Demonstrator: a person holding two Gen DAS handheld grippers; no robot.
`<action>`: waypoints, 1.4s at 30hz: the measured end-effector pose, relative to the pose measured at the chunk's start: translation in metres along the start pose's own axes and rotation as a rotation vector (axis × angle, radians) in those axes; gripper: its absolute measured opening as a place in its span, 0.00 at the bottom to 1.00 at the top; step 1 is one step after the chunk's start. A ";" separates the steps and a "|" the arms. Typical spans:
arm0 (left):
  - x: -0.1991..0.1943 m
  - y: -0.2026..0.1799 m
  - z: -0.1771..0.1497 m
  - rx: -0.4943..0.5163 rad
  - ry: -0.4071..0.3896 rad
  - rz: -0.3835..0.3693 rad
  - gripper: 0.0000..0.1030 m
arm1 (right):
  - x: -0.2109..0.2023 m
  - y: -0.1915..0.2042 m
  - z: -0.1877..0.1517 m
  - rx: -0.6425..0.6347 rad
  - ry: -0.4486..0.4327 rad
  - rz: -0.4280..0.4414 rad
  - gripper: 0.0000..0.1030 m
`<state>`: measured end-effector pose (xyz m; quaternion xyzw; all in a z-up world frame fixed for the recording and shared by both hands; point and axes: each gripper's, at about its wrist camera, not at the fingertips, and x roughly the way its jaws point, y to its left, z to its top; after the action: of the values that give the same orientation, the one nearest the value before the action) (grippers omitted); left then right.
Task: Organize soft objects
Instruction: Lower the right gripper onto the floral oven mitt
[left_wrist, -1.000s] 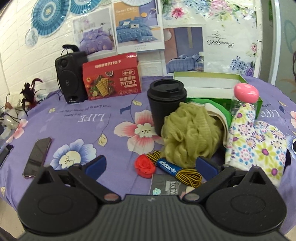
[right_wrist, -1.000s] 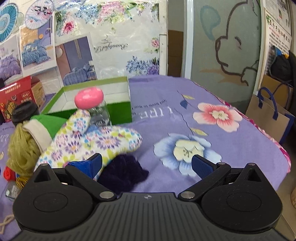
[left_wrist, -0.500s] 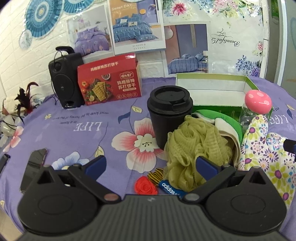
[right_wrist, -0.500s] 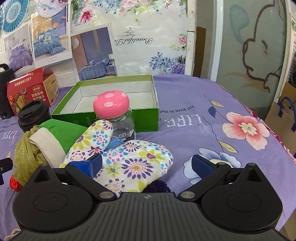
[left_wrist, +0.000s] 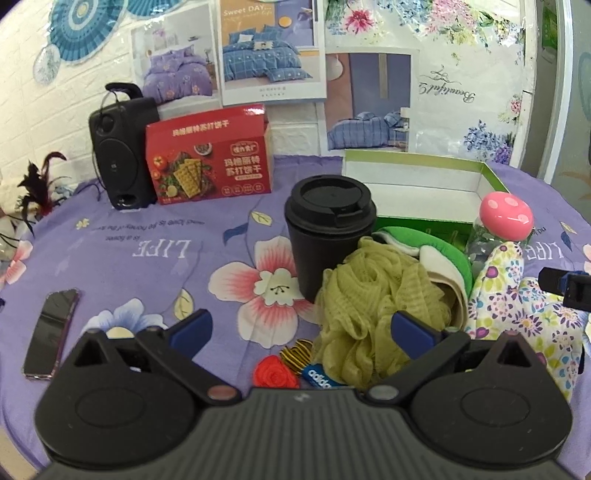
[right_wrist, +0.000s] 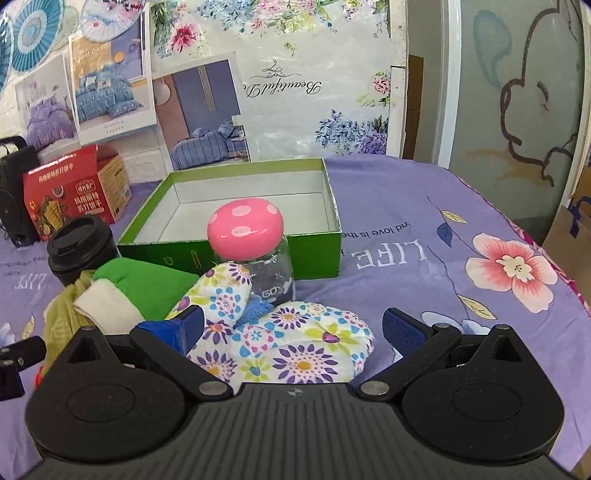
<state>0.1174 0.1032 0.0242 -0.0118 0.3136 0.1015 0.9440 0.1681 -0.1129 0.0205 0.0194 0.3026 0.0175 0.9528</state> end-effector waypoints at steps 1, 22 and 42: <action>-0.002 0.002 0.000 -0.006 -0.002 0.007 1.00 | 0.000 0.000 -0.001 0.004 -0.001 0.008 0.88; -0.018 -0.007 -0.036 0.009 0.009 -0.040 1.00 | -0.025 -0.032 -0.048 0.066 0.021 -0.024 0.88; -0.007 -0.007 -0.038 -0.018 0.034 -0.034 1.00 | -0.014 -0.031 -0.053 0.073 0.035 0.018 0.88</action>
<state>0.0906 0.0921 -0.0022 -0.0274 0.3284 0.0882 0.9400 0.1268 -0.1427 -0.0162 0.0566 0.3195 0.0152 0.9458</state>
